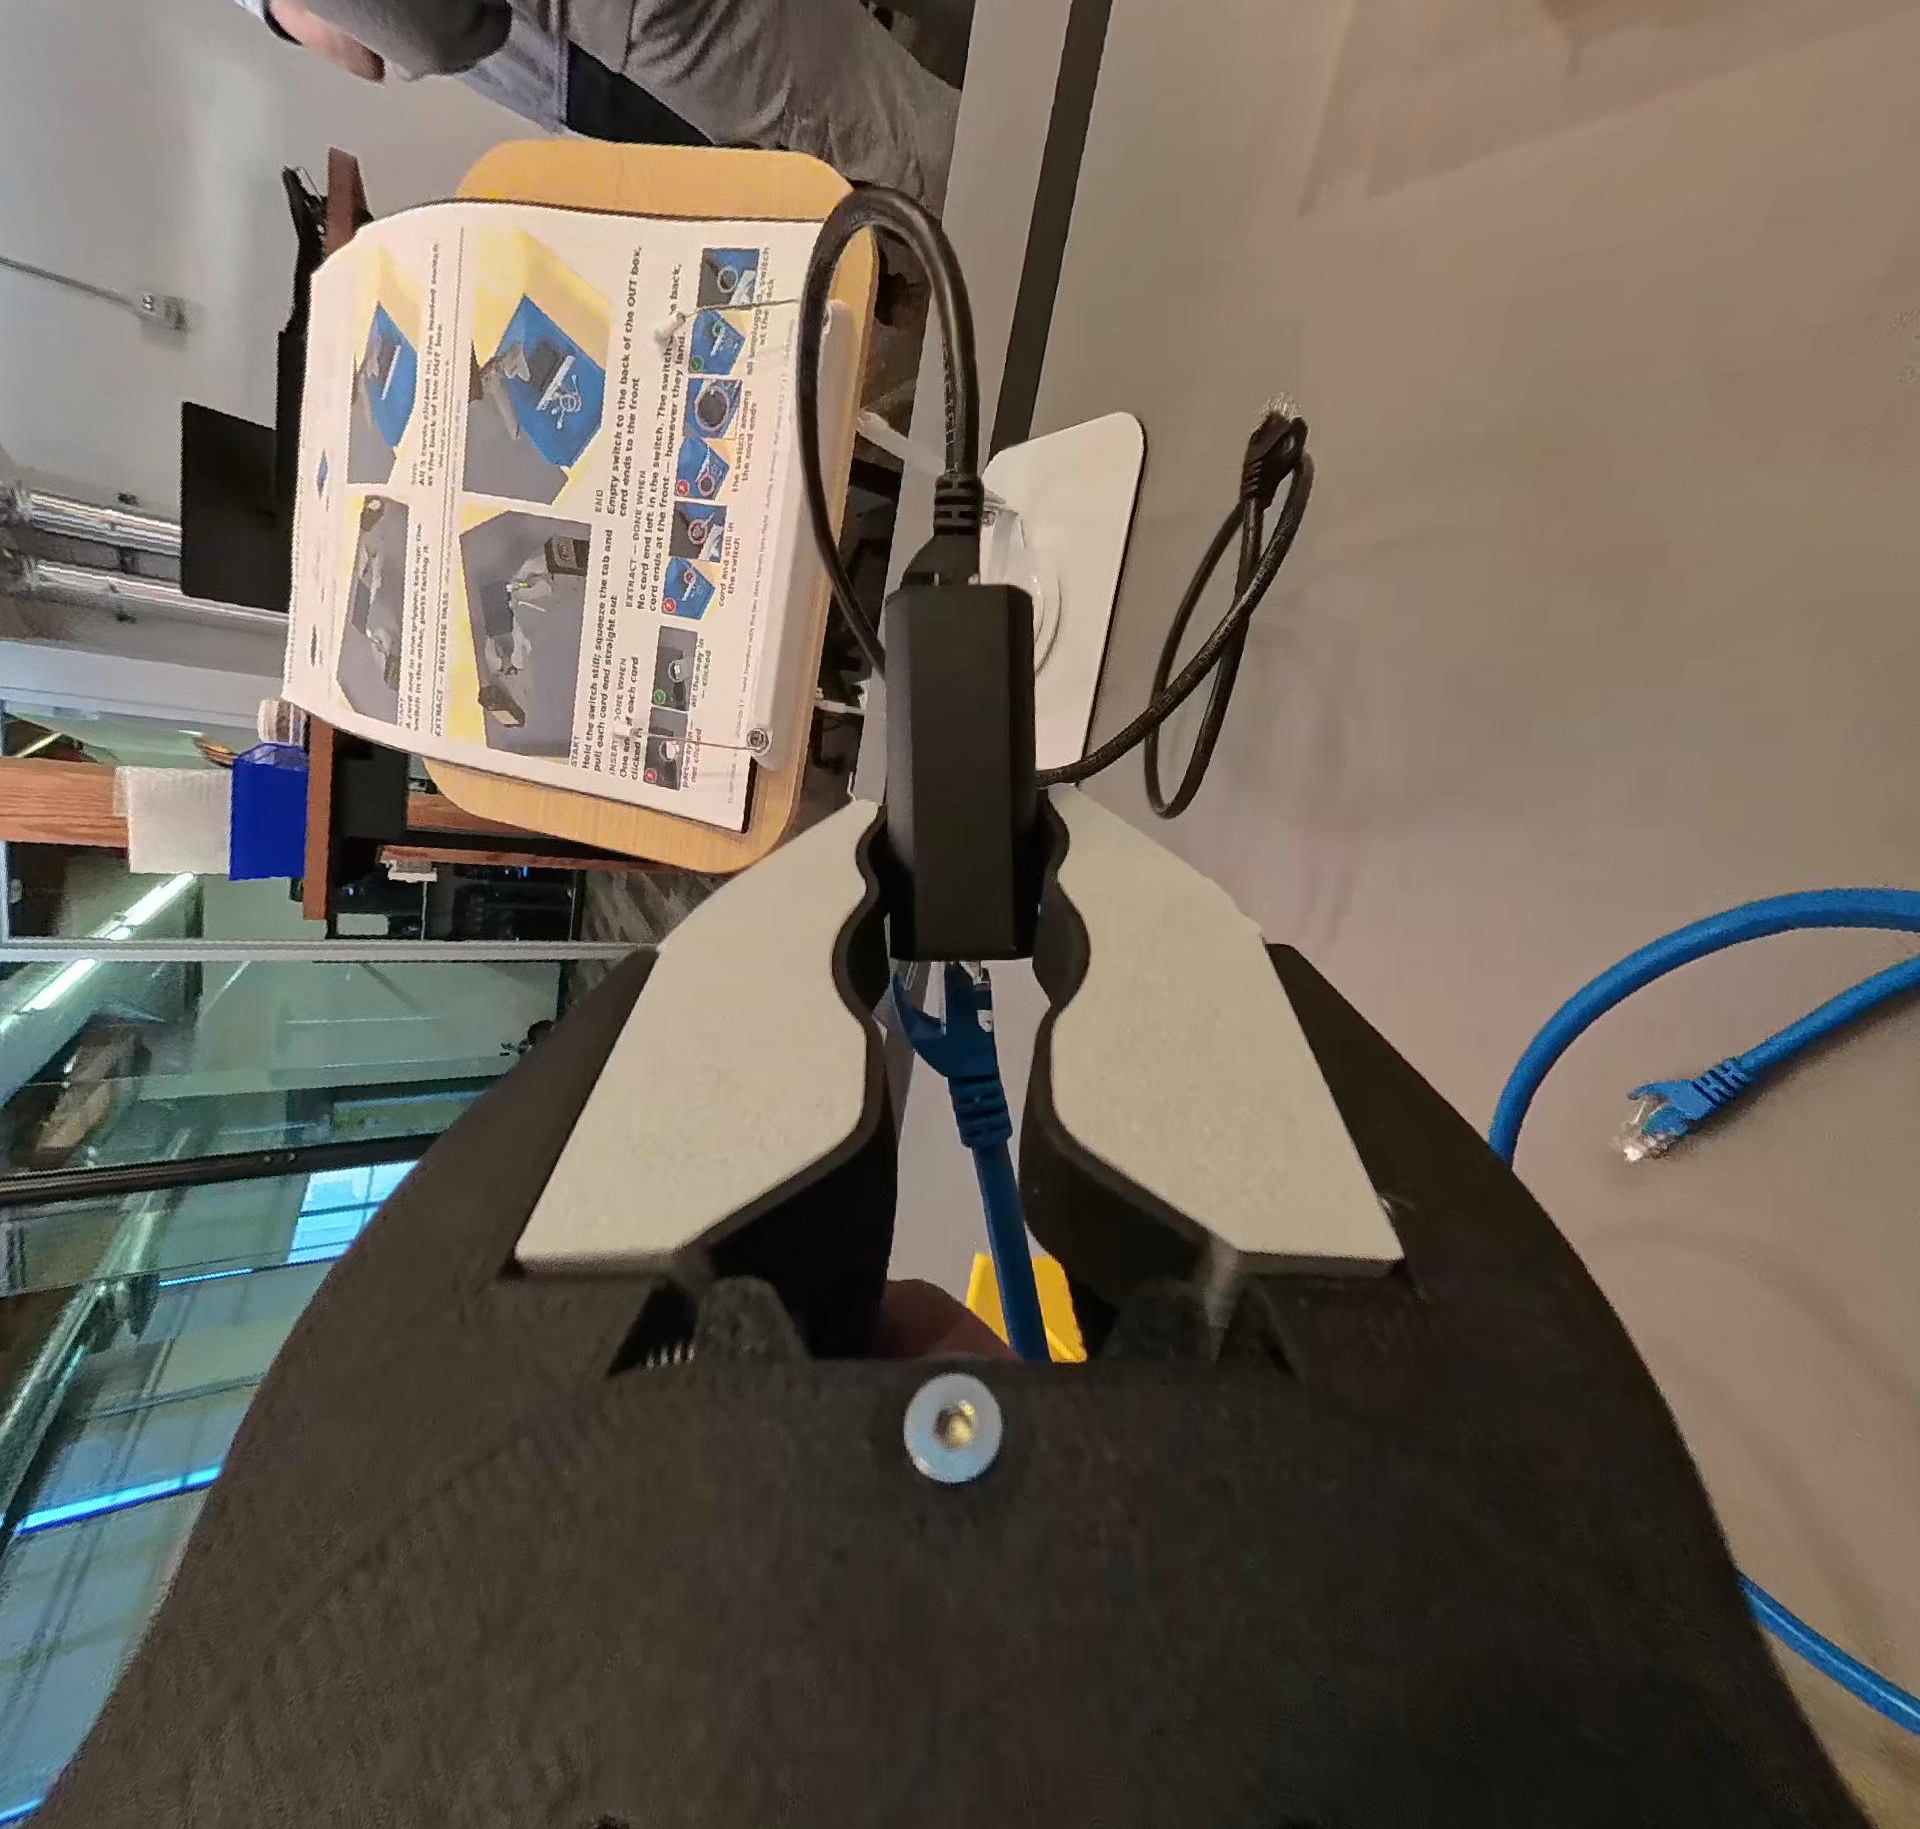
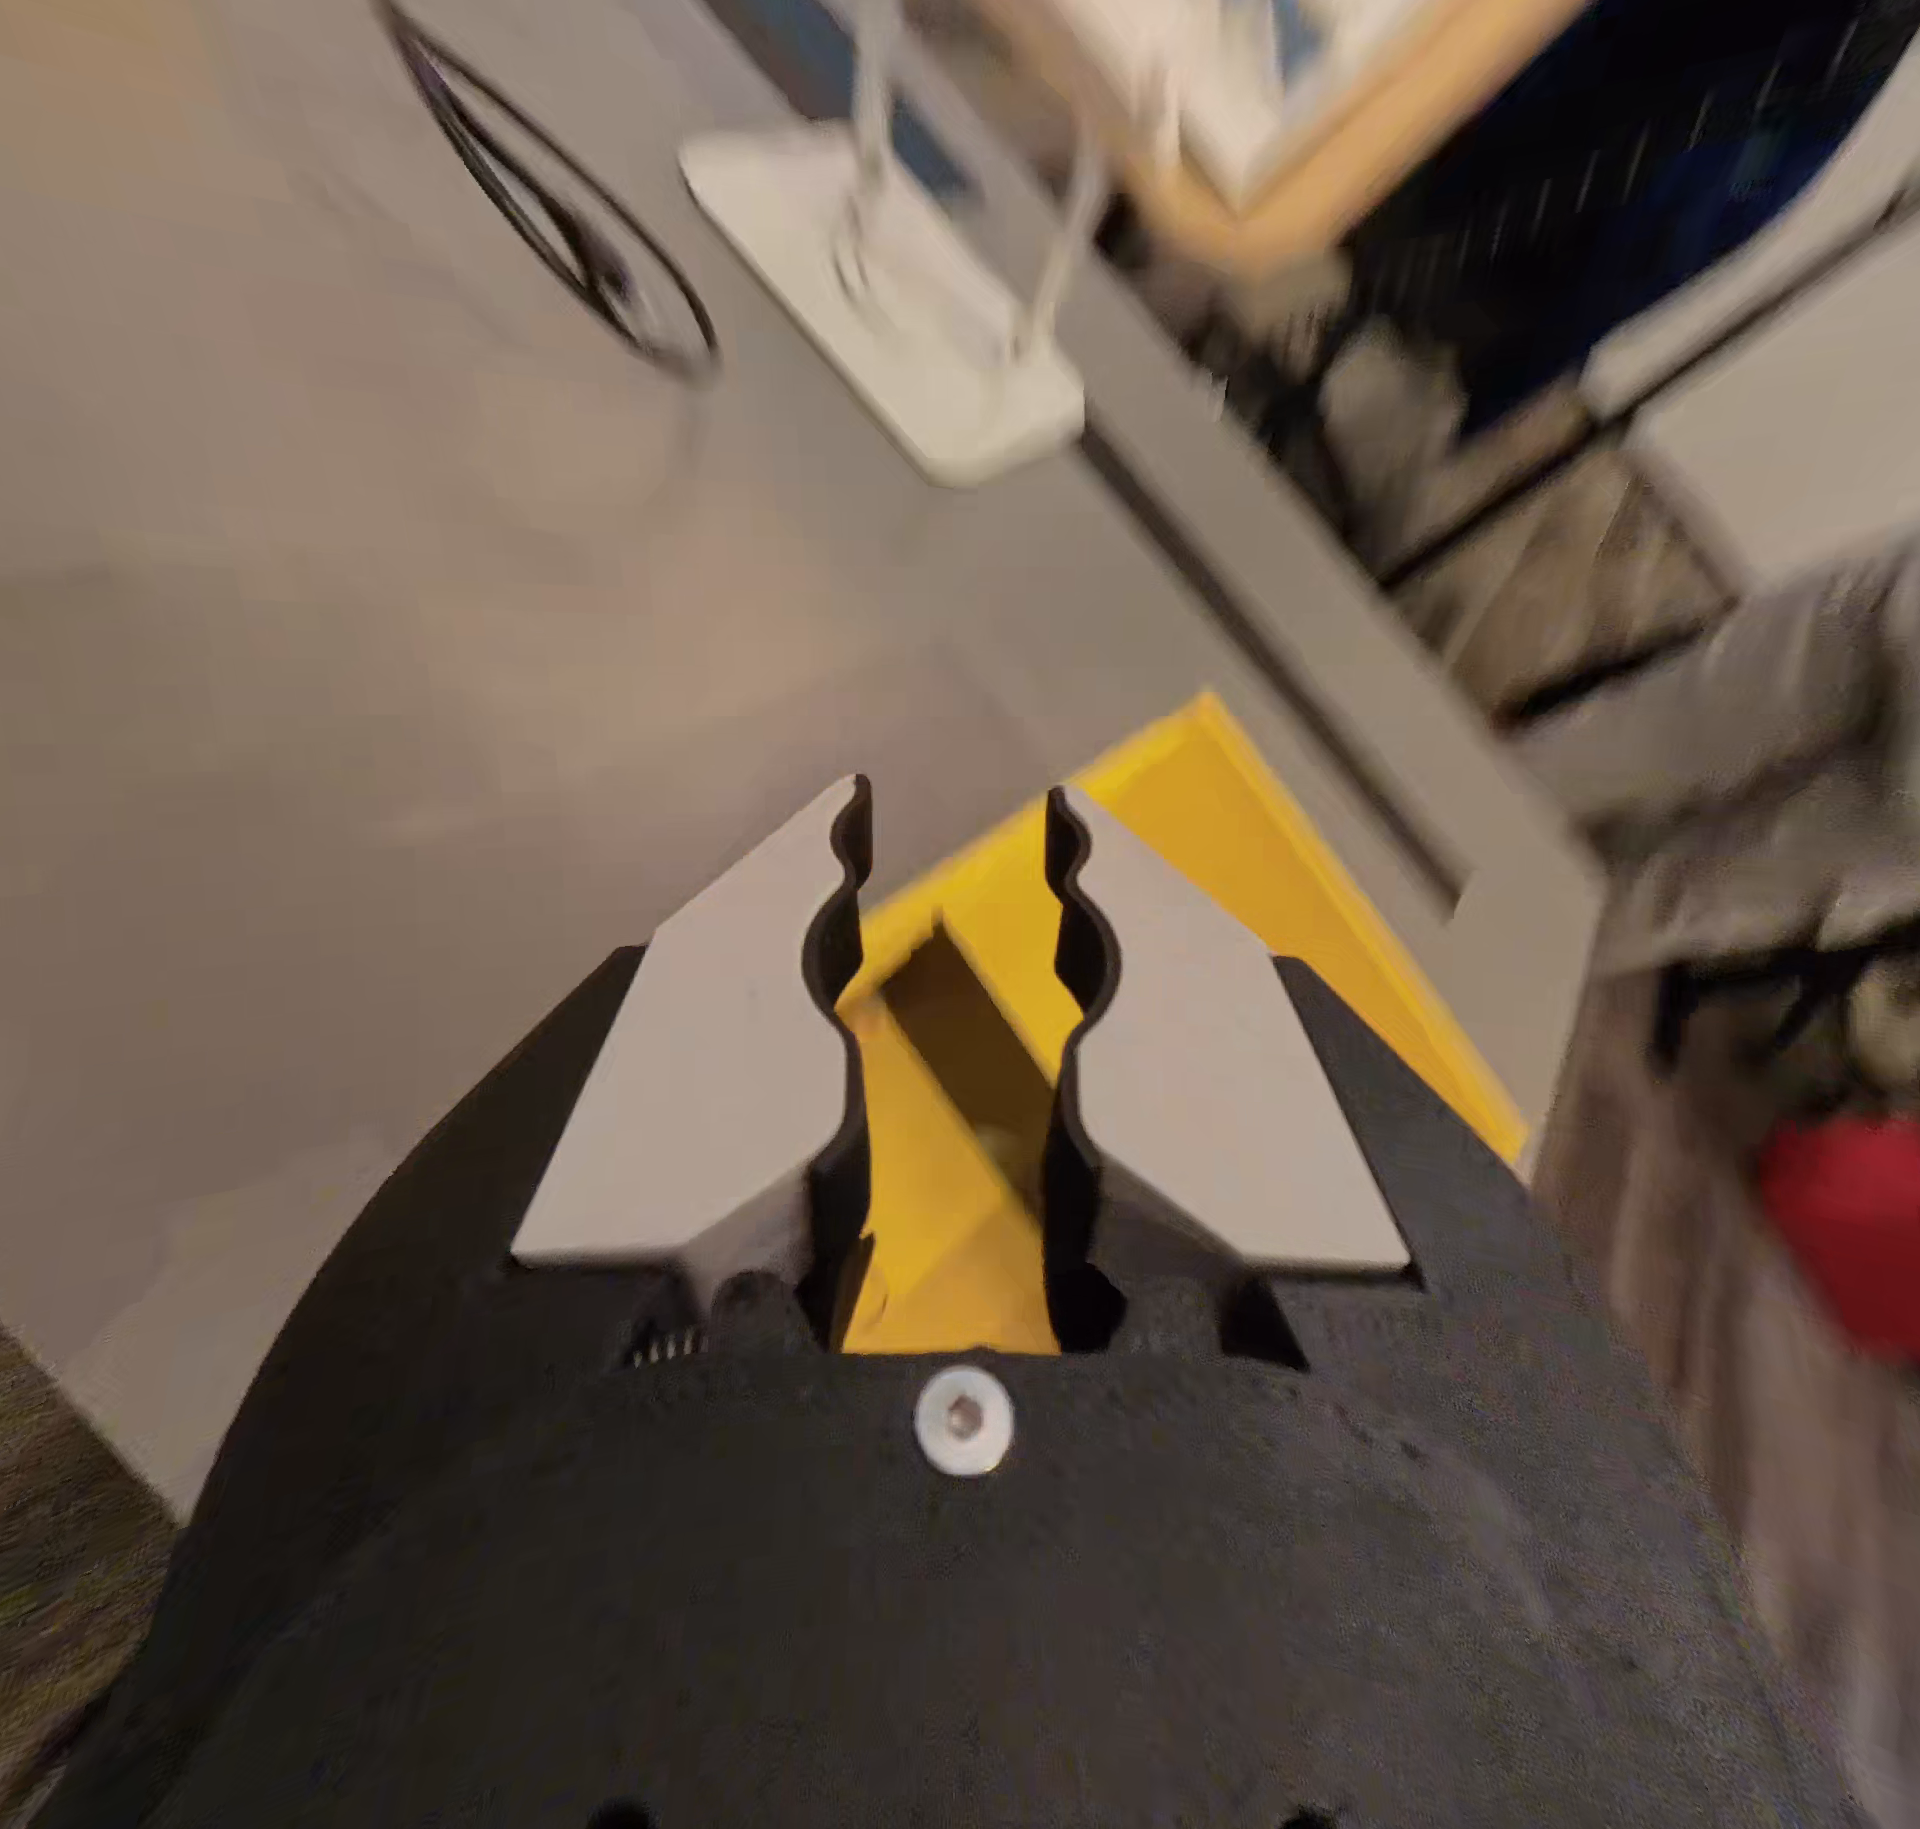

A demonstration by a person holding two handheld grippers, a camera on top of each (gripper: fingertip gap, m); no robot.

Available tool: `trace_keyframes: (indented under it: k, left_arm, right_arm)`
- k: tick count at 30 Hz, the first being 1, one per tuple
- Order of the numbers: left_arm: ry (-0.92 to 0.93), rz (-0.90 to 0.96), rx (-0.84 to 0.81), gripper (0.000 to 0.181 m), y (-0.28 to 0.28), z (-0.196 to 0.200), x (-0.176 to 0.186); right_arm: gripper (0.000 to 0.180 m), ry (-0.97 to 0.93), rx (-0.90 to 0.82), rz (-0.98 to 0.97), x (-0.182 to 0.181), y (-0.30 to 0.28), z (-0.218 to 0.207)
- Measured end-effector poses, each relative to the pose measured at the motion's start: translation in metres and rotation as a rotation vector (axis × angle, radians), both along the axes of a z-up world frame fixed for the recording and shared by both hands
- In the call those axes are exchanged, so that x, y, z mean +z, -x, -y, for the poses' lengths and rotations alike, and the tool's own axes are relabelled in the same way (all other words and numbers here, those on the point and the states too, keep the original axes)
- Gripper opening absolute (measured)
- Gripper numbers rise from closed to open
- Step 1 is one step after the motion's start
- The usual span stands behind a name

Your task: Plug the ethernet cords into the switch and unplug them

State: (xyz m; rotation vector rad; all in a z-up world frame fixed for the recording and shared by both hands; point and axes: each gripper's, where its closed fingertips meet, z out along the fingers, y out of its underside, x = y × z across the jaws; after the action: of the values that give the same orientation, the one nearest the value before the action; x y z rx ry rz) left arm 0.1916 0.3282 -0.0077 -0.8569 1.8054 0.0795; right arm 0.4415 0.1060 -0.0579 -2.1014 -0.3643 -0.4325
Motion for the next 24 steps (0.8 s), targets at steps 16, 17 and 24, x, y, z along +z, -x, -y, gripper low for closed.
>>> trace_keyframes:
  k: [16, 17, 24]
  left_arm:
    - [-0.051, -0.029, -0.117, 0.023, -0.017, 0.053, 0.011]
    - [-0.054, -0.036, -0.115, 0.023, -0.017, 0.054, 0.011]
    - [-0.072, -0.051, -0.117, 0.023, -0.017, 0.06, 0.012]
  right_arm:
    - [0.026, -0.179, 0.7, 0.629, 0.069, 0.218, -0.143]
    - [0.023, -0.171, 0.704, 0.642, 0.066, 0.219, -0.145]
    - [0.021, -0.176, 0.692, 0.665, 0.066, 0.216, -0.148]
